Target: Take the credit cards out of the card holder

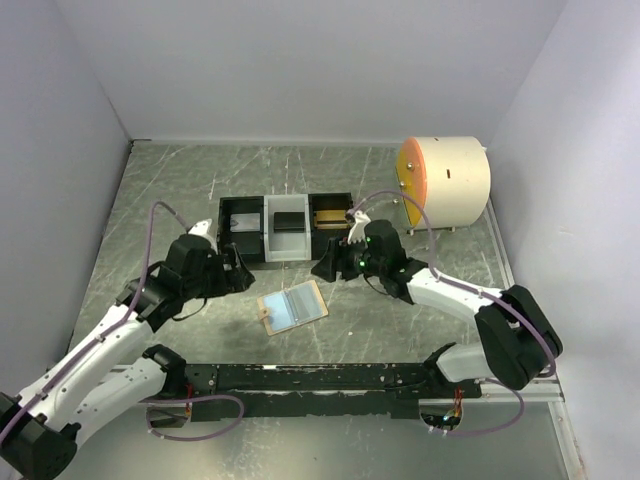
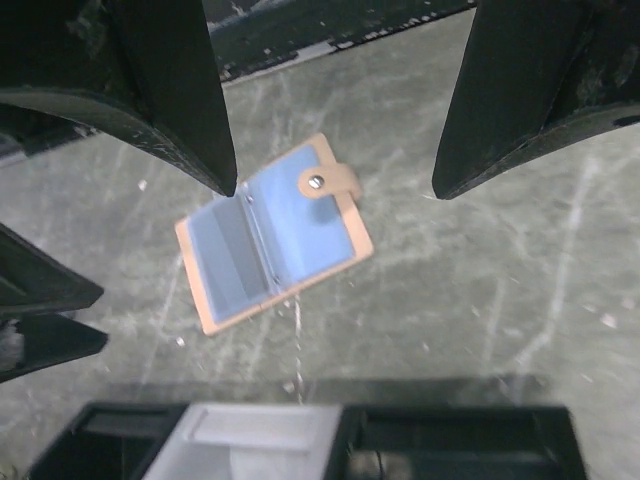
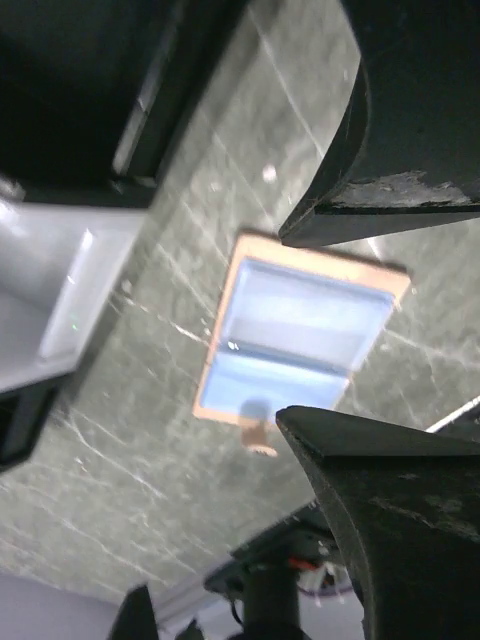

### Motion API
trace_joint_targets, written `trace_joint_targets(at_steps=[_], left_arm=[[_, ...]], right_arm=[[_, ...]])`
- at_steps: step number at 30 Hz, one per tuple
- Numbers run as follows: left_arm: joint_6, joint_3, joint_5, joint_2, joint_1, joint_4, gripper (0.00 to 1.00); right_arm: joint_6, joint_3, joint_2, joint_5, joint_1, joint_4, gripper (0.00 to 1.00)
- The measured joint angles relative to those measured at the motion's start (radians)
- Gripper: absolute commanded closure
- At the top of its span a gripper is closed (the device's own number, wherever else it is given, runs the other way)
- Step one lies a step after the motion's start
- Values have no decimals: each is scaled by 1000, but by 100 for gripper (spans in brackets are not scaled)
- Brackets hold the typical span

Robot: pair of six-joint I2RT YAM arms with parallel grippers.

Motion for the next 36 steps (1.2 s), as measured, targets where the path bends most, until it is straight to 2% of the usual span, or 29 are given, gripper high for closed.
trace_joint_targets(at_steps=[6,11,16,20,29,36], left_arm=[[-150,-164,149,-47,-10,91,14],[-257,-241,150,-59,-107,106,14],[-350,-257,101,-42,-249,124,16],[-398,-257,56,23,-316,150,21],[-468,-257,-21,158,-384,182,34],[-497,-257,-48,196,-399,220,38]], right_arm=[[135,-30,-1,-15,127,2,37],[199,-47,0,79,229,-31,41],[229,-47,8,158,230,-60,44],[237,-47,24,178,231,-73,47],[246,-48,60,165,231,-80,55],[243,-48,87,163,231,-80,55]])
